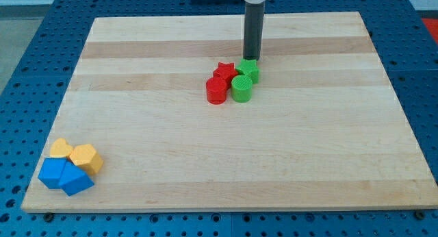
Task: Slightly move the blue triangle to the bottom right of the yellow hexagon
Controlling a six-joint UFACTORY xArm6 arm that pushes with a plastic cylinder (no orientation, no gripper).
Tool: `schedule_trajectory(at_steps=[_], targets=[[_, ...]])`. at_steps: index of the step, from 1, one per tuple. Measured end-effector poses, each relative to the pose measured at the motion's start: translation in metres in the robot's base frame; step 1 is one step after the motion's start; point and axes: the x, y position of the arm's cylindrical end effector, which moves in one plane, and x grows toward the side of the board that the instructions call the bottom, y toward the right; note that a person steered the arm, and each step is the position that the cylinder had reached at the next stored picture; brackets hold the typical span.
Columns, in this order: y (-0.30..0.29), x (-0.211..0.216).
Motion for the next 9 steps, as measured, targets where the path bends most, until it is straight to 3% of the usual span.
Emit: schedule_trajectory(at_steps=[1, 2, 3, 4, 5, 7, 9], targets=[[-0.003, -0.002], [-0.055, -0.016], [-0.148, -0.02], [-0.235, 0.006], [-0.287, 0.072], [-0.347, 0.169], [-0.351, 0.176]])
